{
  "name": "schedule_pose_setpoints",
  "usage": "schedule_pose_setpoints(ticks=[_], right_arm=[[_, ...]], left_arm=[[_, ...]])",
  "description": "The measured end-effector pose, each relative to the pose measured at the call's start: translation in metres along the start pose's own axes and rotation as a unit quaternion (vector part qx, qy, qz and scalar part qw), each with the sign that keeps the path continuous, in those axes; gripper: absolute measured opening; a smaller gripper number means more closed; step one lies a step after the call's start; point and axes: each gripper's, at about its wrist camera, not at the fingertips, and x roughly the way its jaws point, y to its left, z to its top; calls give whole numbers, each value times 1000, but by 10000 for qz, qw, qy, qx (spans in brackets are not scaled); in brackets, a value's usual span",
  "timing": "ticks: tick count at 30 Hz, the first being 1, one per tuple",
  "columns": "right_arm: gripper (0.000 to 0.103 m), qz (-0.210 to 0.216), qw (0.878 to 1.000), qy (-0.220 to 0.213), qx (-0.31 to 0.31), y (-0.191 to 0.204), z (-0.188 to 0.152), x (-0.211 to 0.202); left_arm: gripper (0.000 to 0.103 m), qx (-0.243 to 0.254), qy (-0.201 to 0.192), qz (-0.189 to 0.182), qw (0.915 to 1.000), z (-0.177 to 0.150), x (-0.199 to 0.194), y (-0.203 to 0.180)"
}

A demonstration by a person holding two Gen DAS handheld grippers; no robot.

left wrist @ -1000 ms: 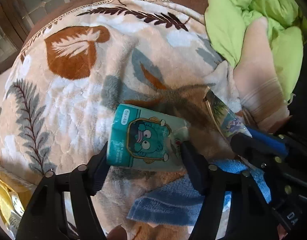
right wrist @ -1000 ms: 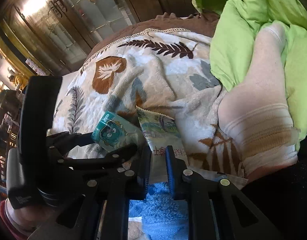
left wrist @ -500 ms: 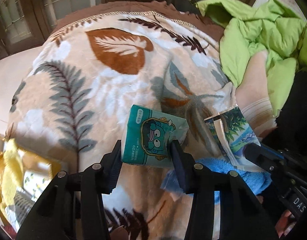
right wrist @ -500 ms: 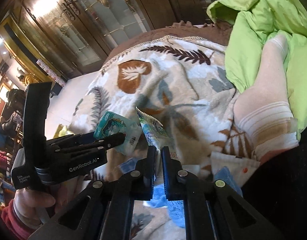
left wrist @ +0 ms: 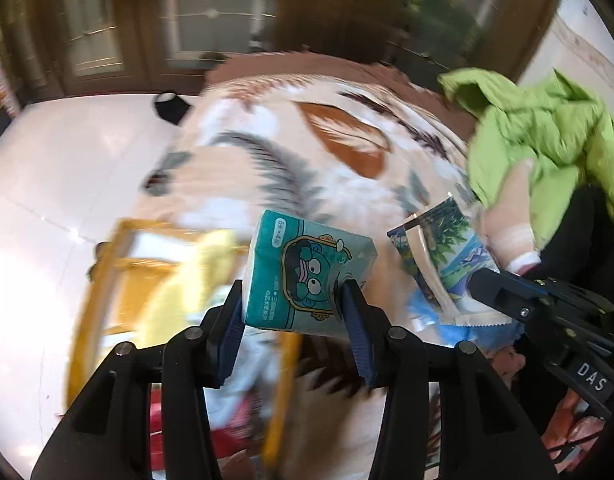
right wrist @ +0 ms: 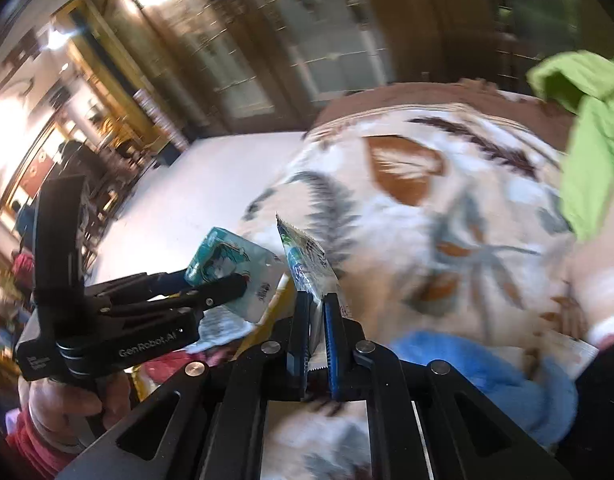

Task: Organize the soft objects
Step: 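Carry the tissue pack and green-white packet into the tray and open both grippers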

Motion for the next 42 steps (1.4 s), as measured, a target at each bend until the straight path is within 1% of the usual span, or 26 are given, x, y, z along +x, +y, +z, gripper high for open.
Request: schedule_pose_setpoints(ticks=[3,5,7,11,14,15,16,17,18,19,20,22,24,28,32,38,42], right_arm=[[7,72,9995,150,-270,33,5,23],[7,39,9986,236,-477,53,7,38],[7,-80,9968,312,-726,74,7,56],[7,-228,9924,590,-1058,102,4,93],[8,-545,9854,724,-1438,119,-6,116],[10,-544,9842,831,-1466,122,-10,124],[16,-455,9841,936,-1442,123,-14,129],[20,-355,9847,984,-1394,123,-16,130],[21,-238,9864,988,-1294,121,-19,130],[23,-161,9880,973,-1191,118,-19,128],[30,-11,9898,995,-1022,113,-20,125],[37,245,9924,1002,-673,103,-20,117],[37,335,9940,908,-510,97,-20,104],[37,400,9959,669,-465,92,-26,77],[37,443,9970,531,-350,83,-34,54],[38,461,9986,222,-144,66,-49,15],[39,453,9990,2,-5,51,-57,-15]], left_arm=[[45,-216,29,146,9997,-8,-10,36],[45,-356,57,207,9991,-13,-11,54],[45,-472,151,238,9985,-21,-10,73],[45,-686,317,223,9969,-34,-2,101],[47,-717,453,257,9961,-41,6,111],[49,-693,479,276,9961,-43,9,113],[51,-664,494,312,9961,-46,11,114],[59,-653,510,336,9960,-48,13,115],[70,-661,523,353,9958,-51,14,117],[75,-686,502,394,9956,-53,15,120],[82,-716,470,428,9954,-56,14,122],[84,-782,397,426,9952,-60,12,126],[84,-817,336,472,9950,-62,8,126],[84,-804,63,596,9950,-67,-7,119],[84,-657,-336,827,9938,-73,-27,102],[84,-539,-677,694,9938,-77,-50,75],[84,-267,-840,746,9933,-80,-58,49]])
